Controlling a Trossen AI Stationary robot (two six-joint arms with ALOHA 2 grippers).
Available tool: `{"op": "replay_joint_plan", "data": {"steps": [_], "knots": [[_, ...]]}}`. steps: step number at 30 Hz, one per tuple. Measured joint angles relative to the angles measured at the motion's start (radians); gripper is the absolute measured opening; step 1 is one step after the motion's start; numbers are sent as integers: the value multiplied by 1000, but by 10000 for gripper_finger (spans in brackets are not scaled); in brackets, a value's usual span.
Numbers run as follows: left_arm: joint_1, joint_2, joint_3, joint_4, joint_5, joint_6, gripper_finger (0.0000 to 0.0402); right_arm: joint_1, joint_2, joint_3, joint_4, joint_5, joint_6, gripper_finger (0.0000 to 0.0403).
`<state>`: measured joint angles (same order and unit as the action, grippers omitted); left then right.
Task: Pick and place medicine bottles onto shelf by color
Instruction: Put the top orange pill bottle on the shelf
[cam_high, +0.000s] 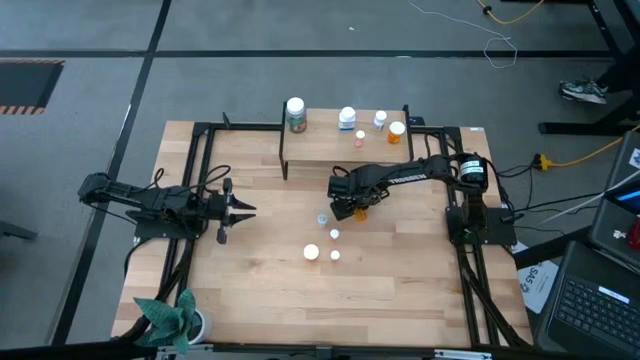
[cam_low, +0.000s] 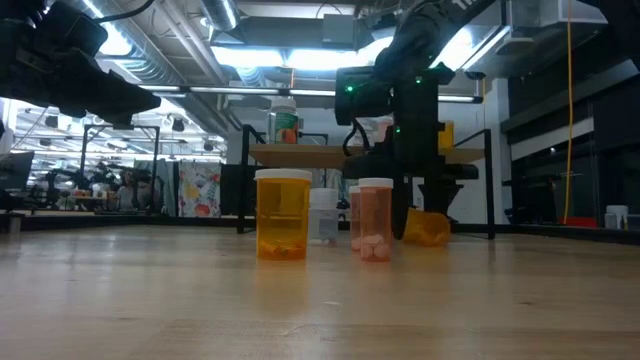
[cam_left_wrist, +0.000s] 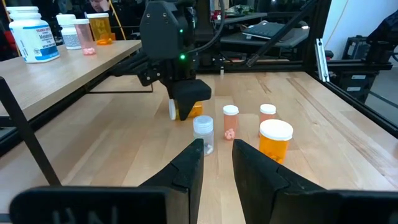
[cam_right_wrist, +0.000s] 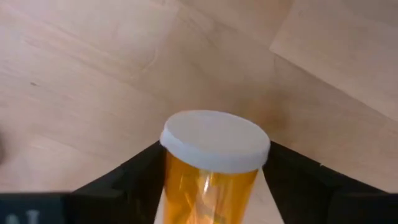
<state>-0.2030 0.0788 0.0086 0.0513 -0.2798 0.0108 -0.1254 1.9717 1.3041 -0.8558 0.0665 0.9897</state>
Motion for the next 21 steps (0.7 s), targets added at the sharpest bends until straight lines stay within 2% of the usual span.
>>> {"op": "replay_joint_plan", "data": {"steps": [8, 12, 16, 21], "knots": [[0, 0, 0, 0, 0, 0, 80, 7, 0, 2, 0, 18, -9, 159], [0, 0, 0, 0, 0, 0, 80, 38, 0, 32, 0, 31, -96, 146], [0, 0, 0, 0, 0, 0, 80, 83, 0, 110, -17, 140, -168, 153], [0, 0, 0, 0, 0, 0, 80, 121, -4, 248, -114, 346, -193, 156]]}}
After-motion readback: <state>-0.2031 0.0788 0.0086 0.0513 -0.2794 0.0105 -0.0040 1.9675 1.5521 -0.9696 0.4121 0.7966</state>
